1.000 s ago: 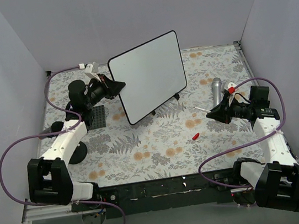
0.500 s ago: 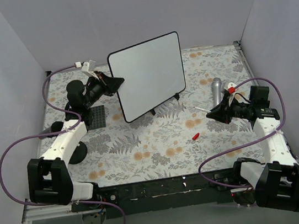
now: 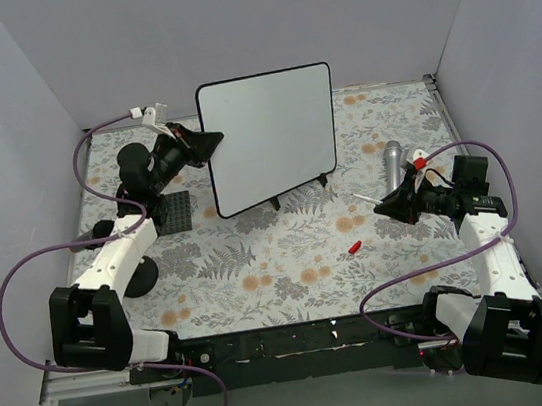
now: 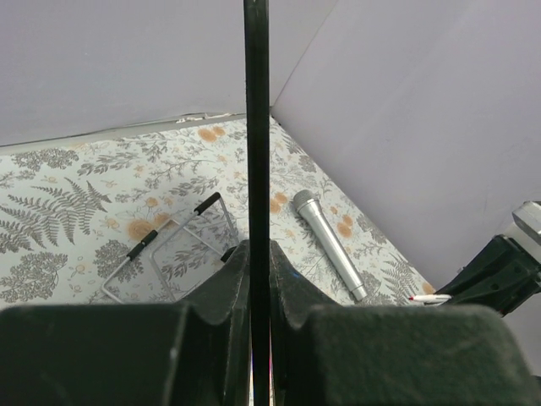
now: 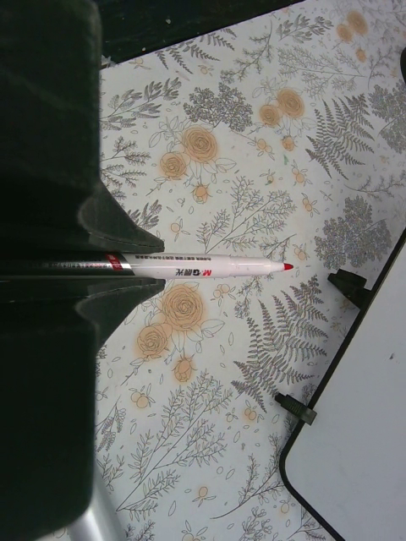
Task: Write a sentence on the whiteboard
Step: Pick up the whiteboard from the whiteboard stand.
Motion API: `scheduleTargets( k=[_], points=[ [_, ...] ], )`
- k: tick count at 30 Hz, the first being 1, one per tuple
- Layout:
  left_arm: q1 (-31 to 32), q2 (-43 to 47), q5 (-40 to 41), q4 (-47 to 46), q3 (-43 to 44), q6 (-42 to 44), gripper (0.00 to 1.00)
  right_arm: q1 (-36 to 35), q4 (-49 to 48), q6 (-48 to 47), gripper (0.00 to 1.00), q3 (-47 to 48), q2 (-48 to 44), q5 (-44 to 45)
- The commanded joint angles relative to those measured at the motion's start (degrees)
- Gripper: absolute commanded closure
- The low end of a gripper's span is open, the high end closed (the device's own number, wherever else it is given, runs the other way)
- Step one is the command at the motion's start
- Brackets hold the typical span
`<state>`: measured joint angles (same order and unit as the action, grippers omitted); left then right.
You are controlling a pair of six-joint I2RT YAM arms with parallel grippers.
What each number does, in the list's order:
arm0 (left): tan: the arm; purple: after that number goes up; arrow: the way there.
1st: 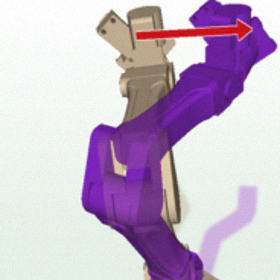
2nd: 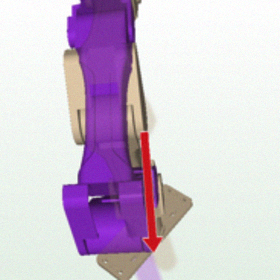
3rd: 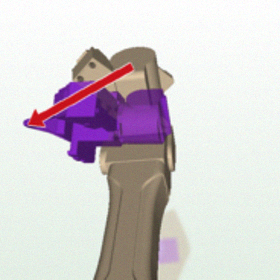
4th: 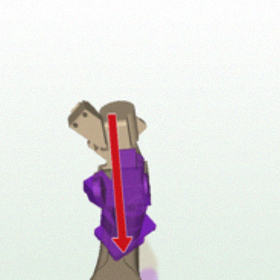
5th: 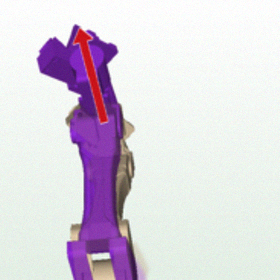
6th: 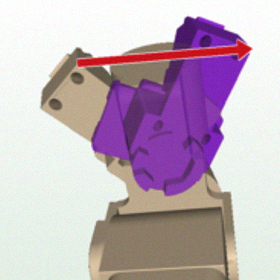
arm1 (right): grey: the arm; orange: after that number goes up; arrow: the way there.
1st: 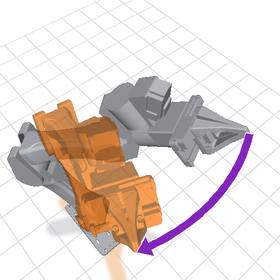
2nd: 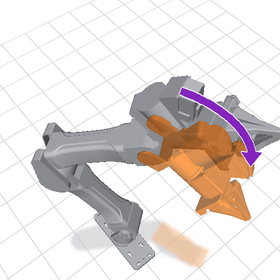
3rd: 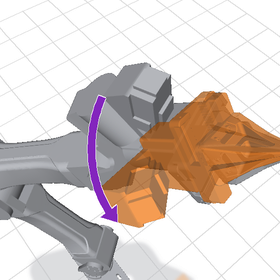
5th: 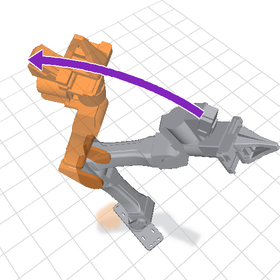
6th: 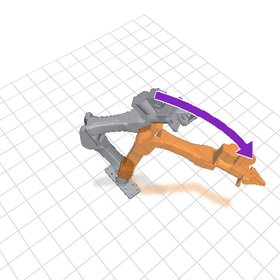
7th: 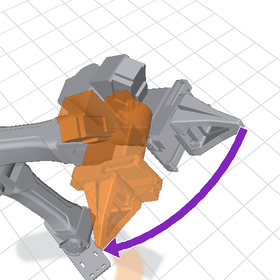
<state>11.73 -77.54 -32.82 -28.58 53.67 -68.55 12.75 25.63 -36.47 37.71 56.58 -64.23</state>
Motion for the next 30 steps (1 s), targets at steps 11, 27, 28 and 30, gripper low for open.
scheduleTargets(
  k=[11, 27, 28, 30],
  points=[
    [0.23, -2.26, 5.57, -12.55, 13.48, -6.77, 1.0, 0.25, 0.48, -0.8, 0.99, 2.54, -0.15, -0.46],
    [1.9, -9.73, 10.23, -12.38, 20.41, -11.42, 1.0, 0.26, 0.65, -0.89, 0.99, 2.8, 0.02, -0.55],
    [2.07, -10.69, 11.97, -11.68, 21.55, -11.77, 1.0, 0.25, 0.65, -0.97, 0.99, 2.8, 0.11, -0.55],
    [2.69, -13.25, 13.48, -11.24, 24.8, -12.65, 1.0, 0.34, 0.65, -0.97, 0.99, 2.72, 0.02, -0.55]
  ],
)
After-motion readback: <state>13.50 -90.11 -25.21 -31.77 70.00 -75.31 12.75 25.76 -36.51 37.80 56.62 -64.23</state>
